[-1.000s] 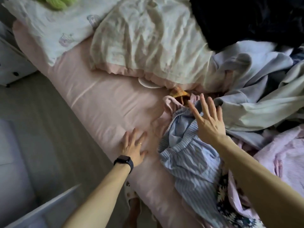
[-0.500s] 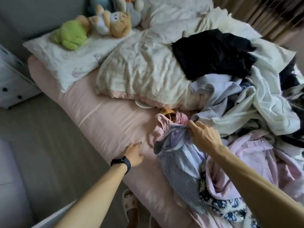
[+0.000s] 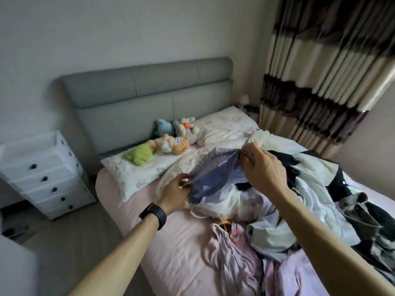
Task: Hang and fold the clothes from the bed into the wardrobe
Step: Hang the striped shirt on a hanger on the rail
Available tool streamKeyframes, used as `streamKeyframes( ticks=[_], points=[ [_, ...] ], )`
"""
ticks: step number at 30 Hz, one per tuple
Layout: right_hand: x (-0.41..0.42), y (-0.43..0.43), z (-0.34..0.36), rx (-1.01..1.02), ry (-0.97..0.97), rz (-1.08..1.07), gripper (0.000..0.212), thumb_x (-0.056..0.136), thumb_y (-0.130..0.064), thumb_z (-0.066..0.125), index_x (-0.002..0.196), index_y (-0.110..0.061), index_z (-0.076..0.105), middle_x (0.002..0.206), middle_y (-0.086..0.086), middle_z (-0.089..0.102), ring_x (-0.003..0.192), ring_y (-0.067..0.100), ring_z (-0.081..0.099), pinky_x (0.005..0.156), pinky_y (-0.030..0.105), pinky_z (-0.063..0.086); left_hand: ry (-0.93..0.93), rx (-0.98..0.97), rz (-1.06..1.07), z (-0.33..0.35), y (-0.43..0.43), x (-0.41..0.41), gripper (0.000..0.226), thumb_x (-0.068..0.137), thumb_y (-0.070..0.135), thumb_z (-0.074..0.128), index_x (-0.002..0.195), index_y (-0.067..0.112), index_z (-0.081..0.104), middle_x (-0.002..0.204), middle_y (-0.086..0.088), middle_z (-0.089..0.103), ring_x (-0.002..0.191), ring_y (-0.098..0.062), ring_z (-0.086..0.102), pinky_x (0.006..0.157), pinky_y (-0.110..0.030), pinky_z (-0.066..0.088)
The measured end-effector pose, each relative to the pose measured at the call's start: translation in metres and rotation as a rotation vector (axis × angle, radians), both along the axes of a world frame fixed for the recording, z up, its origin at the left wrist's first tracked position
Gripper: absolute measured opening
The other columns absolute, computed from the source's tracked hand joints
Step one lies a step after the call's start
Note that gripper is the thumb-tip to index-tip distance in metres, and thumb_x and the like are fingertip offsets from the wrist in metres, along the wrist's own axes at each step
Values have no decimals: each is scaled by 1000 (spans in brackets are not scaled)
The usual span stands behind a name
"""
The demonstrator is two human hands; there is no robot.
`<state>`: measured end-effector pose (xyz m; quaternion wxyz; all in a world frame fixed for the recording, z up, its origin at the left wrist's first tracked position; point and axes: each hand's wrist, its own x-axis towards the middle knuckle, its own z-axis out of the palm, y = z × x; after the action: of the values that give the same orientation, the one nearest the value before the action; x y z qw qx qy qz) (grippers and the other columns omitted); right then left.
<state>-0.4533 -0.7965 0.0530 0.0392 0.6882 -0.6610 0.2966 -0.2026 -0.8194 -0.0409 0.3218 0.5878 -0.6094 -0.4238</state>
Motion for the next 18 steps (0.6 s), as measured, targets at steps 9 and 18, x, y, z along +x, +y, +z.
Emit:
streamKeyframes(
  ticks=[9, 18],
  points=[
    [9, -1, 13, 428, -129, 329, 15, 92, -34, 65, 106, -29, 68, 86, -5, 66, 91, 26, 64, 72, 31, 46, -335, -151, 307, 126, 55, 84, 23, 85, 14, 63, 96, 30, 75, 100, 4, 75, 97, -18, 68, 78, -27, 53],
    [73, 20, -42, 527, -34, 538, 36, 85, -39, 71, 58, -27, 51, 63, -5, 56, 72, 26, 59, 62, 33, 41, -598, 36, 363, 117, 194, 121, 36, 82, 1, 56, 94, 31, 72, 86, 11, 65, 80, -7, 58, 60, -9, 41]
  ],
)
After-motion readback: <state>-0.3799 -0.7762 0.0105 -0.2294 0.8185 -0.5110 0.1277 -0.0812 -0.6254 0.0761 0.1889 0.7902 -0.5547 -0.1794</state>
